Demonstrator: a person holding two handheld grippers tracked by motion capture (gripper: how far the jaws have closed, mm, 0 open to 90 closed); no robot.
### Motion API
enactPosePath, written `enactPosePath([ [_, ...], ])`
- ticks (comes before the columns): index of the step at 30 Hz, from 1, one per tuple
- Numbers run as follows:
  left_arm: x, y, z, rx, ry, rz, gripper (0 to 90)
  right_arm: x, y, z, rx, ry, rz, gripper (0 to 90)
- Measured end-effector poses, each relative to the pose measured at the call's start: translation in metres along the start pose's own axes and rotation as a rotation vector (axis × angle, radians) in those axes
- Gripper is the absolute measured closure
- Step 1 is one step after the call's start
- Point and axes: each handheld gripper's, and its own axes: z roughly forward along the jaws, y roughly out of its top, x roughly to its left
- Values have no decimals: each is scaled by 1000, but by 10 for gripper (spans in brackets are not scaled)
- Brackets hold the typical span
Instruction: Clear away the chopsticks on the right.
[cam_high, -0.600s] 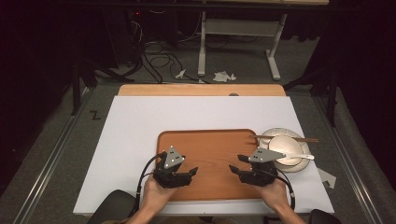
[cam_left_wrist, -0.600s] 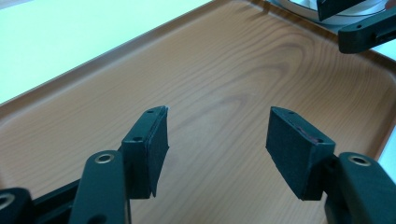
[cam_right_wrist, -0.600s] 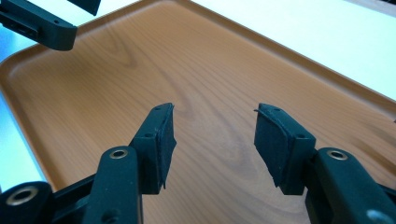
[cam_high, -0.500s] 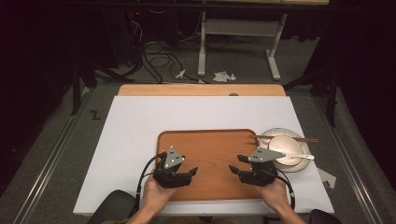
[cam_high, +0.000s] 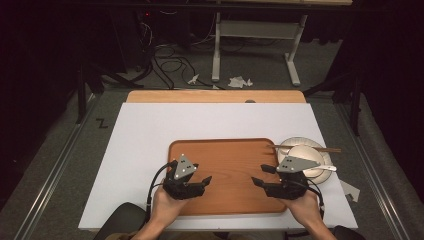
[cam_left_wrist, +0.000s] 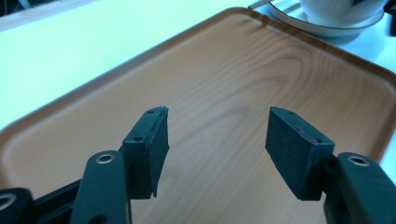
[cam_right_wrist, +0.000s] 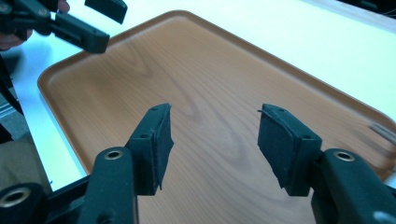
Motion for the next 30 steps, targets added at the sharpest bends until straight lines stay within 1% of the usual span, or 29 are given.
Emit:
enactPosePath([
  [3, 3, 0, 0, -3, 7, -8, 393, -5, -4, -14, -1, -34, -9, 440],
  [4, 4, 1, 0, -4, 7, -10, 393, -10, -7, -24, -4, -53, -6, 441],
  [5, 4, 1, 0, -5, 7, -13, 393, -10, -7, -24, -4, -53, -6, 441],
  [6, 5, 1, 0, -9, 6, -18, 393, -12, -8, -28, -7, -58, 3, 442],
  [9, 6, 0, -1, -9, 9, -25, 392, -22, -13, -50, -5, -113, -7, 451],
  [10, 7, 0, 0, -4, 9, -25, 392, -25, -15, -56, -12, -123, -7, 457],
  [11, 7, 0, 0, -4, 9, -25, 392, -25, -15, -56, -12, -123, -7, 457],
  [12, 6, -1, 1, -3, 8, -28, 392, -27, -16, -62, -25, -125, 6, 463],
  [13, 6, -1, 1, -3, 5, -27, 392, -33, -19, -69, -55, -115, 34, 484],
  [15, 6, -1, 1, -1, 4, -26, 392, -35, -20, -74, -83, -126, 41, 495],
  [16, 6, -1, 2, 1, 4, -27, 393, -36, -20, -75, -86, -132, 45, 501],
  [19, 7, -1, 3, 2, 1, -28, 392, -35, -20, -75, -99, -151, 32, 511],
  [20, 7, -1, 3, 2, -2, -26, 392, -35, -19, -74, -96, -159, 18, 518],
  [22, 6, 0, 5, 3, -9, -22, 392, -35, -18, -74, -85, -174, 10, 526],
  [23, 6, 0, 5, 3, -9, -22, 391, -35, -18, -74, -85, -174, 10, 526],
  [24, 6, 1, 6, 8, -14, -16, 391, -36, -18, -74, -85, -179, -1, 531],
  [25, 5, 1, 8, 7, -18, -16, 391, -36, -19, -76, -77, -187, 5, 539],
  [26, 5, 1, 8, 9, -21, -15, 391, -38, -20, -80, -81, -205, 2, 557],
  [27, 4, 2, 10, 13, -28, -7, 391, -40, -21, -82, -88, -212, 3, 564],
  [30, 4, 3, 12, 11, -34, -7, 391, -46, -23, -92, -82, -241, 15, 585],
])
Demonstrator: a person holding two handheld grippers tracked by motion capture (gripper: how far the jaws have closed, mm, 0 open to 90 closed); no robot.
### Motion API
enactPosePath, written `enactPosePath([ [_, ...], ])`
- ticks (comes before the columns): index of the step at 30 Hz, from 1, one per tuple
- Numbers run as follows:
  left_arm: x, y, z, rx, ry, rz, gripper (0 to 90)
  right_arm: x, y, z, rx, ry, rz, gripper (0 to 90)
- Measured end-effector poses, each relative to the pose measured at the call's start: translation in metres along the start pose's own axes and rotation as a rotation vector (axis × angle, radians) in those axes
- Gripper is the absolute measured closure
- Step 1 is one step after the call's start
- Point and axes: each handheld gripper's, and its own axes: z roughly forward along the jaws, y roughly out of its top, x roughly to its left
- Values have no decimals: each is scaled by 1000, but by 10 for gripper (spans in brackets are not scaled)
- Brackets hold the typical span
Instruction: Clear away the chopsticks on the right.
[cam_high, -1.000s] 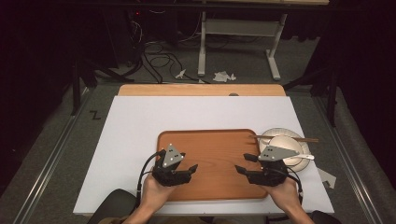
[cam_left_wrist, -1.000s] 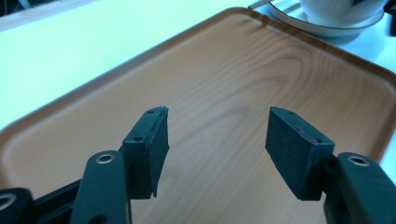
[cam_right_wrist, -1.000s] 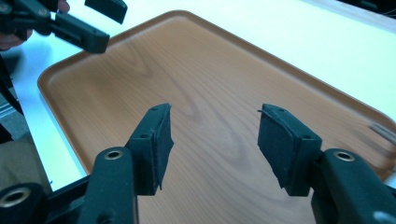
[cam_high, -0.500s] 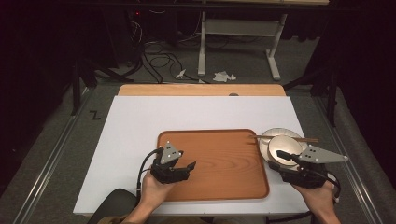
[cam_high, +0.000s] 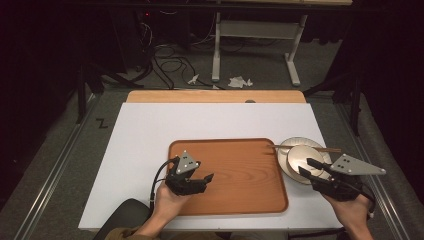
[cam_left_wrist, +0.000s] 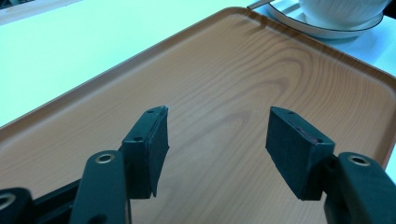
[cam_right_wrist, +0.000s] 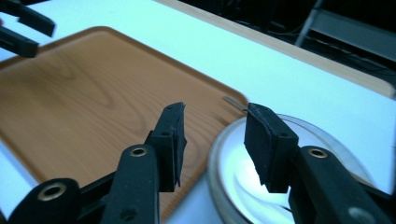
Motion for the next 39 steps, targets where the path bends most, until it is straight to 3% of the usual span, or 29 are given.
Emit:
enactPosePath([
  [3, 0, 0, 1, 0, -2, -1, 391, -7, 0, -6, 4, -21, 6, 595],
  [4, 0, 1, 1, 3, -3, 3, 390, -16, 1, -12, 7, -44, 18, 603],
  [7, 0, 0, 1, 3, -1, 3, 390, -23, 1, -17, 11, -69, 18, 610],
  [8, -1, 0, 1, -1, 3, -1, 390, -33, 2, -22, 15, -99, 18, 615],
  [10, -1, 0, 0, -1, 4, -1, 390, -36, 1, -24, 19, -110, 28, 617],
  [14, -1, -2, -3, -2, 12, -4, 390, -60, -1, -34, 30, -167, 47, 631],
  [16, -1, -3, -4, -5, 14, -8, 390, -63, -1, -34, 32, -175, 46, 633],
  [22, -1, -5, -7, -6, 26, -18, 390, -92, -3, -36, 90, -229, 37, 660],
  [25, -1, -6, -8, -2, 35, -21, 390, -102, -3, -34, 110, -238, 35, 666],
  [28, 1, -8, -10, -2, 42, -31, 389, -118, -2, -23, 168, -241, 26, 672],
  [31, 1, -9, -11, -2, 50, -35, 389, -125, -1, -15, 200, -241, 33, 673],
  [34, 2, -11, -13, -3, 63, -43, 389, -139, -1, 4, 238, -228, 43, 681],
  [36, 2, -12, -14, -6, 67, -48, 390, -141, -1, 7, 246, -226, 45, 682],
  [39, 3, -14, -17, -5, 81, -56, 389, -146, -3, 28, 296, -206, 28, 689],
])
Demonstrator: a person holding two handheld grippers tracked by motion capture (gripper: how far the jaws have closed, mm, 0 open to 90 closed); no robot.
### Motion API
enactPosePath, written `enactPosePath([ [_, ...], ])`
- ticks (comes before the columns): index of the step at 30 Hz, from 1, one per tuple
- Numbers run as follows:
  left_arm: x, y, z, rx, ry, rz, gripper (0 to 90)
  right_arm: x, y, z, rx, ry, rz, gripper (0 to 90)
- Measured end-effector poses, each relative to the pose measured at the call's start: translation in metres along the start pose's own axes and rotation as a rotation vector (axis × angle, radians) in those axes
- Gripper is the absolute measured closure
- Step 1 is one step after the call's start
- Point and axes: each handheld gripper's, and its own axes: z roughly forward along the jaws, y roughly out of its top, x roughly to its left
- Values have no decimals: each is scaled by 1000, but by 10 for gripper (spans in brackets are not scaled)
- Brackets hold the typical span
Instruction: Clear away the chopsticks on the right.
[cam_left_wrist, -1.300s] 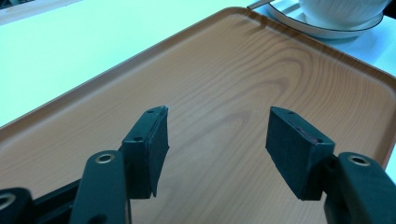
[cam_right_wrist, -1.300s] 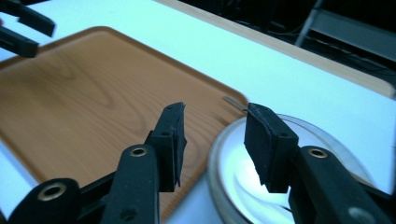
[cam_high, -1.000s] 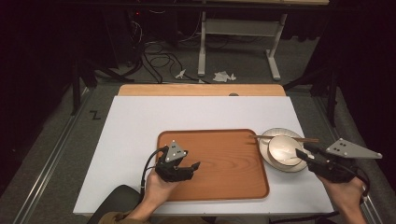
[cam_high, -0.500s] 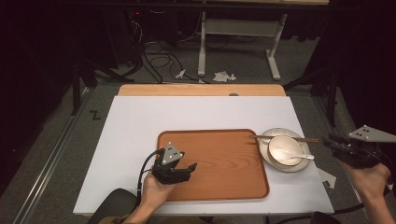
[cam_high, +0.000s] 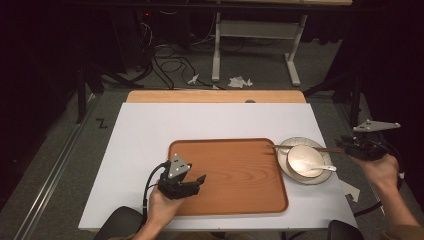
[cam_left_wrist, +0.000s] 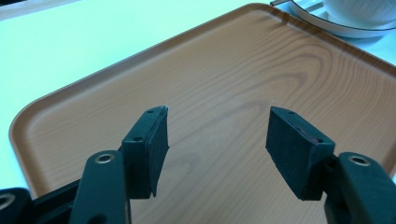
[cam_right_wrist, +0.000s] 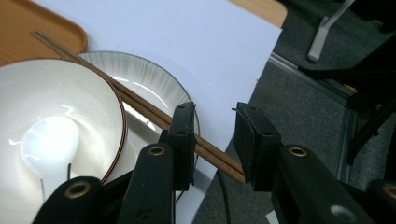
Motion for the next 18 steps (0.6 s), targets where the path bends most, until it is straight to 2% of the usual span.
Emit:
enactPosePath([
  [2, 0, -1, -1, 1, 2, -1, 389, 1, 0, 4, 6, 3, -3, 689],
  [3, 1, -1, -1, 0, 8, -4, 390, 3, 2, 15, 32, 21, -16, 690],
  [5, 1, -2, -2, 2, 13, -7, 389, 4, 2, 19, 44, 23, -24, 692],
  [6, 1, -3, -3, -1, 15, -10, 389, 5, 3, 29, 73, 37, -36, 701],
  [11, 3, -6, -7, 5, 34, -19, 390, 6, 5, 49, 130, 78, -39, 720],
  [18, 4, -9, -9, 7, 49, -32, 389, 5, 7, 62, 167, 90, -49, 719],
])
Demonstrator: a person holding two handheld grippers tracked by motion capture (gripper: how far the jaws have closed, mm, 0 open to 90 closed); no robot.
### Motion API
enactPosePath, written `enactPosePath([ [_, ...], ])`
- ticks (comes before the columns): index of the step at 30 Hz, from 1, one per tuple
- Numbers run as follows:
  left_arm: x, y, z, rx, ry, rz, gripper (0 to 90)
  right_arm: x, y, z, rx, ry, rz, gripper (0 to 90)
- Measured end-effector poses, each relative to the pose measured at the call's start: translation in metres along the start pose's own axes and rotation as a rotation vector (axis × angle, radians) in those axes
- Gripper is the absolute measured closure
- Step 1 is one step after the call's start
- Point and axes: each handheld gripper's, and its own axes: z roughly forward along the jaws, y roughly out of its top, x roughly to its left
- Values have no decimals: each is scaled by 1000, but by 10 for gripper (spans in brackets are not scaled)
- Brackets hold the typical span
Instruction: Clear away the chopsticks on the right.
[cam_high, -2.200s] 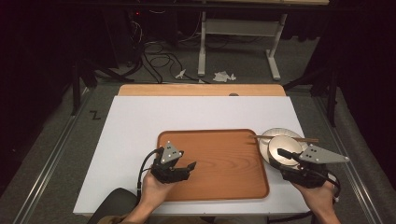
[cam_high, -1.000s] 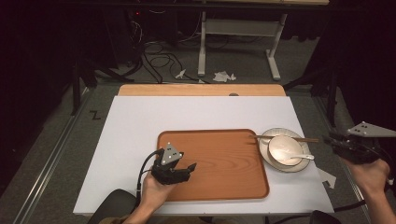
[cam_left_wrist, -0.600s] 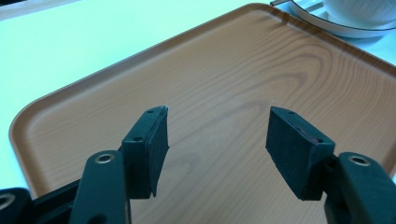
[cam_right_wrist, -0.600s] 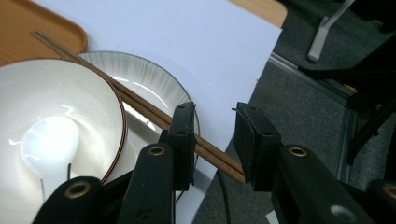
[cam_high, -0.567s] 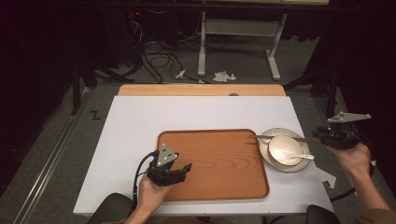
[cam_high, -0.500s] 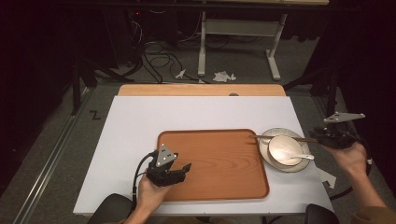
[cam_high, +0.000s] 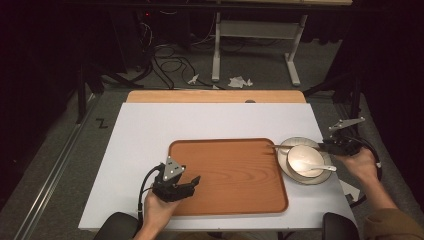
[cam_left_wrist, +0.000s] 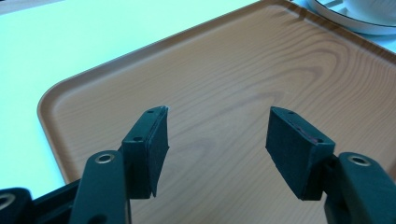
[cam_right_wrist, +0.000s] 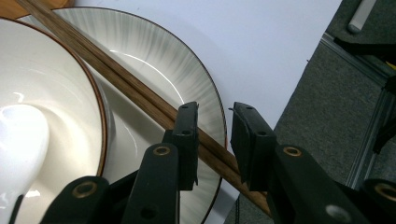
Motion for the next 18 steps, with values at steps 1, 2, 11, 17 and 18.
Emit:
enactPosePath([
  [1, 1, 0, -1, 3, 0, 1, 389, 0, 0, 1, -1, -3, 2, 718],
  [2, 1, -1, -1, 3, 3, -2, 389, -1, 2, 4, 6, 5, 0, 717],
  [11, 2, -5, -3, 4, 16, -15, 390, -1, 4, 10, 24, 30, -16, 712],
  [17, 3, -6, -2, 14, 13, -20, 390, -3, 4, 10, 28, 56, -9, 712],
  [18, 3, -6, -3, 12, 15, -21, 389, -4, 4, 9, 33, 69, -9, 711],
])
